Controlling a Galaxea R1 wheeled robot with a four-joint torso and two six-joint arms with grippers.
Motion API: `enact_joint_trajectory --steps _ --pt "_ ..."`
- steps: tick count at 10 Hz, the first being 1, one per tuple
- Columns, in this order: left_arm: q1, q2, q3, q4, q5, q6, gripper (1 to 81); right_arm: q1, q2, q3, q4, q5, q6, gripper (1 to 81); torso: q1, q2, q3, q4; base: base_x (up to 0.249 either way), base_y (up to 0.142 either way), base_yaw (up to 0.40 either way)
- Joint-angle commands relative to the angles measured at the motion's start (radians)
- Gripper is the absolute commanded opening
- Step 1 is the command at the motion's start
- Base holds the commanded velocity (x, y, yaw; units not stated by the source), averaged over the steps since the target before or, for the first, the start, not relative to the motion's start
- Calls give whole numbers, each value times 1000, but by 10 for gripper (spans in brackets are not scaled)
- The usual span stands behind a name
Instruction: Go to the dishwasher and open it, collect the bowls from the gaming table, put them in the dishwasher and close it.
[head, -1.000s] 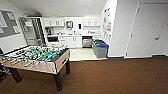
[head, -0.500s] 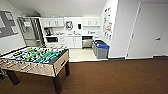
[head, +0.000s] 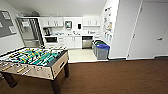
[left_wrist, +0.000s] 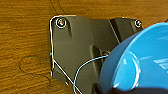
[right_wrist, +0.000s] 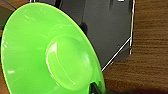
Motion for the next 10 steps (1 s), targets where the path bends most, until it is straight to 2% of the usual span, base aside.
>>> enact_joint_trajectory --steps 1,10 --pt "-35 -18 3 6 39 2 10 39 0 6 -16 -14 -3 10 0 0 0 0 143 0 0" --pt "-35 -13 4 11 39 2 10 37 3 4 -16 -14 -3 10 0 0 0 0 144 0 0"
